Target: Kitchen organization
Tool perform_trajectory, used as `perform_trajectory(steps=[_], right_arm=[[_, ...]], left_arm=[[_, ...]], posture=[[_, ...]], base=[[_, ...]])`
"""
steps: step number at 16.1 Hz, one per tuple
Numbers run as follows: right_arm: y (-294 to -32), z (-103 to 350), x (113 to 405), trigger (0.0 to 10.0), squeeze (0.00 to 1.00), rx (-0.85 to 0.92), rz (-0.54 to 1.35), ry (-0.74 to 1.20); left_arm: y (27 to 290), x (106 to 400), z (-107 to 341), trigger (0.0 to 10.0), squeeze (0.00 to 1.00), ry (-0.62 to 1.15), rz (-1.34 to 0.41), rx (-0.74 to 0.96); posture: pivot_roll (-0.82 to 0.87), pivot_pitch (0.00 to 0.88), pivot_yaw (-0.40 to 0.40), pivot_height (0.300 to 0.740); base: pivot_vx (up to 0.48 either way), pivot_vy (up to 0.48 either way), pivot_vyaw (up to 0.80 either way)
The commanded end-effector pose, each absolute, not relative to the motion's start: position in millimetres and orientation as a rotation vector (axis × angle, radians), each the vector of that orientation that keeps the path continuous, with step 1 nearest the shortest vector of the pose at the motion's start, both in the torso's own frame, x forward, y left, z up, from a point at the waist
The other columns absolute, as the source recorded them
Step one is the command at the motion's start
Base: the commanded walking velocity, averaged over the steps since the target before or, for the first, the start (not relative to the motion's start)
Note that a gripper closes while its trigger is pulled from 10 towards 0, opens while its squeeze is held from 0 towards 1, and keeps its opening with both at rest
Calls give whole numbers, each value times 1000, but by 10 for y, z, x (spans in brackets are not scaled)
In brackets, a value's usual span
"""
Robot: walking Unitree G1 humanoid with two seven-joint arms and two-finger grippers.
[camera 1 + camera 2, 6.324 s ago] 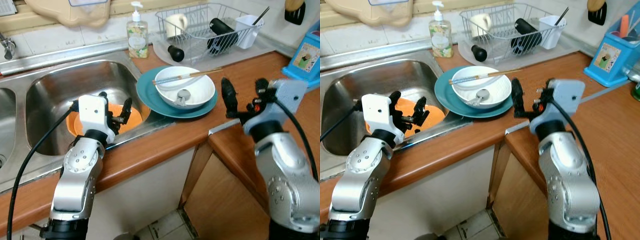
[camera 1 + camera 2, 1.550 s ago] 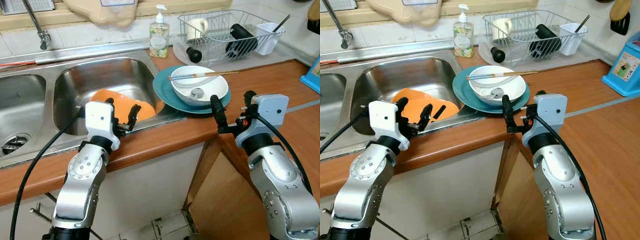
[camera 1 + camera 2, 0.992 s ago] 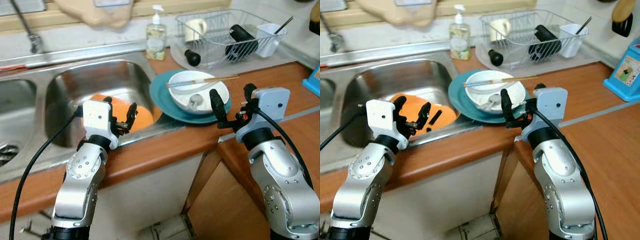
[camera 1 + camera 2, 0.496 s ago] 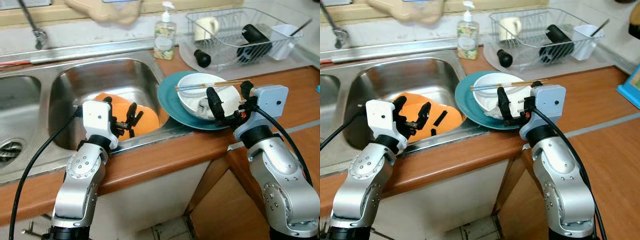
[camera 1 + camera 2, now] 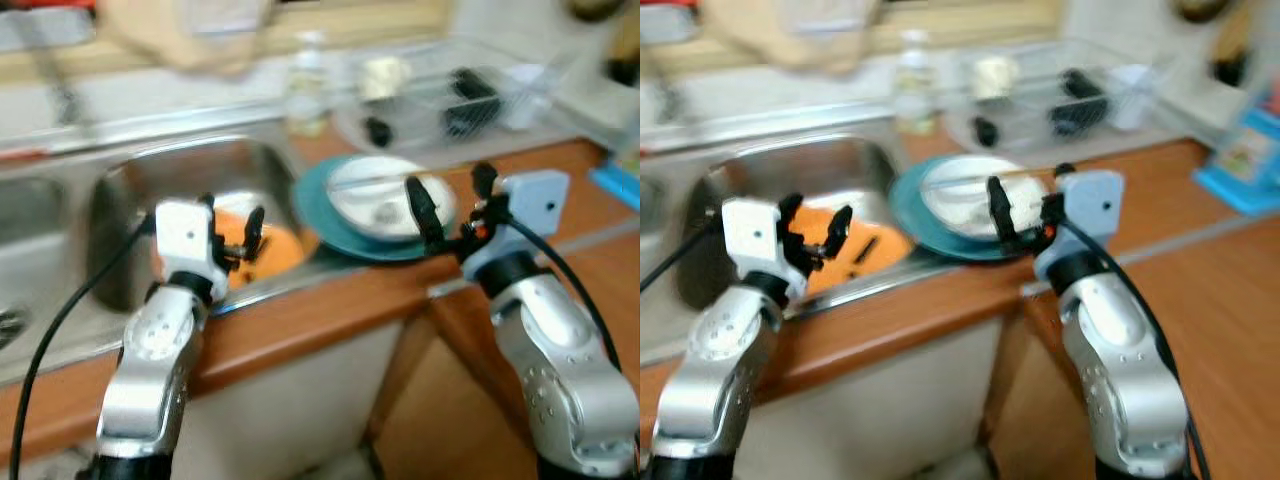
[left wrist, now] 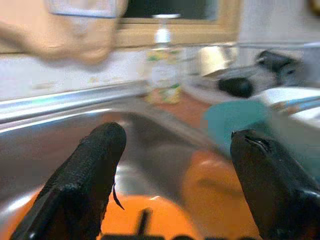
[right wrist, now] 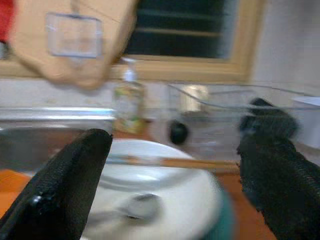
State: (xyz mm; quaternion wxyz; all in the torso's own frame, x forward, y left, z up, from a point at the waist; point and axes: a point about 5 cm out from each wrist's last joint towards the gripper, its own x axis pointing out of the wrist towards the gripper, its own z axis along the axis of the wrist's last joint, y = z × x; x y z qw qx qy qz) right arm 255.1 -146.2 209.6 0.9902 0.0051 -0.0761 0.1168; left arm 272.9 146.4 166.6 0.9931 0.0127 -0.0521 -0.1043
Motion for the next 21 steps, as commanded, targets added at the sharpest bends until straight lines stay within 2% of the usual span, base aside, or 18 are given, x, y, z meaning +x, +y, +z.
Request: perform_trajectory(steps=[1, 7, 11, 13, 21], right_arm=[[-1434, 2102, 2559, 10000, 0, 5, 250, -148], [-1412, 2097, 2557, 10000, 0, -5, 270, -148], [-1408, 2088, 2548, 10000, 0, 0, 265, -146], [-1405, 2083, 2548, 10000, 0, 5, 267, -142], [-1384, 2081, 2551, 10000, 0, -14, 286, -146]], left_arm=[[1462, 2722, 1653, 10000, 0, -101, -221, 22], [1461, 2712, 1645, 10000, 0, -101, -221, 19], [1462, 2724, 1651, 10000, 0, -100, -230, 22], [1459, 2733, 1657, 10000, 0, -101, -234, 23], [1467, 2731, 1660, 10000, 0, -103, -231, 21]], posture=[[-135, 0, 7, 740], [-135, 0, 12, 740], [-137, 0, 22, 740], [-136, 0, 25, 740], [-131, 0, 17, 740]], base=[[244, 0, 0], [242, 0, 0], [0, 0, 0], [0, 0, -800], [0, 0, 0]])
